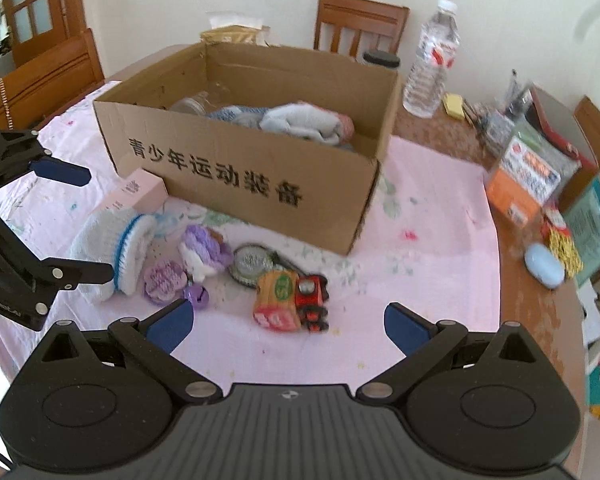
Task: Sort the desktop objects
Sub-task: 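Lower the left tool to the white knit cap while the right tool moves toward the red toy, then close the left tool on the white knit cap while the right tool approaches the red toy, then hold the cap in the left tool while the right tool grasps the red robot-face toy, then carry the cap with the left tool while the right tool carries the red toy toward the box, then open the right tool to drop the red toy while the left tool releases the cap into the box, then withdraw both open tools from the box back over the table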
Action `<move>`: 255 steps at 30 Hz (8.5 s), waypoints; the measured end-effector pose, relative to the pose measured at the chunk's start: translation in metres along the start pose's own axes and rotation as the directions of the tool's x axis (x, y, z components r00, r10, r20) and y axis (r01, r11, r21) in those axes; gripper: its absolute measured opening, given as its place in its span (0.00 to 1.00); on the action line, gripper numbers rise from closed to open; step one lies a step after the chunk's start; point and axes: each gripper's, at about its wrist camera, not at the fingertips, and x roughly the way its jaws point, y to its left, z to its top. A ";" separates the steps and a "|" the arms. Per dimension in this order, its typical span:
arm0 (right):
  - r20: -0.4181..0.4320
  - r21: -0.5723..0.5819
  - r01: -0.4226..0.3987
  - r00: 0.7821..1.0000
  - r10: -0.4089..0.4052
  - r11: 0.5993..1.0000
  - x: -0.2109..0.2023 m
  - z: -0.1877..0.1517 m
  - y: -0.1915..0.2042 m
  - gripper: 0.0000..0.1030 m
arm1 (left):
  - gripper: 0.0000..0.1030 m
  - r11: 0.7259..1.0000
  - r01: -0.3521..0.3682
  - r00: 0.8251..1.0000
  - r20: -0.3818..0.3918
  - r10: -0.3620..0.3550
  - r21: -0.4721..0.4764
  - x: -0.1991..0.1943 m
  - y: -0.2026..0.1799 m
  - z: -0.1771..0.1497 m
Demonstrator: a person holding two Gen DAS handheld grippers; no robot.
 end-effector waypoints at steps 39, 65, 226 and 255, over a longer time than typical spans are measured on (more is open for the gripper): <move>0.000 0.063 0.006 1.000 -0.006 0.998 0.032 0.015 -0.019 1.00 | 0.59 0.956 -0.049 0.998 -0.061 0.033 -0.291 0.014 -0.004 -0.013; -0.059 0.089 0.120 0.992 -0.115 0.989 0.038 -0.002 -0.039 1.00 | 0.59 0.957 -0.011 0.998 -0.058 -0.006 -0.290 0.013 -0.005 -0.013; -0.024 -0.111 -0.067 0.998 0.065 0.992 -0.003 0.140 -0.067 0.70 | 0.59 0.985 0.033 0.999 -0.022 -0.037 -0.172 0.066 0.144 0.173; -0.024 -0.104 -0.062 0.998 0.060 0.993 0.004 0.132 -0.057 1.00 | 0.90 0.995 0.015 1.000 -0.004 -0.016 -0.103 0.025 0.120 0.165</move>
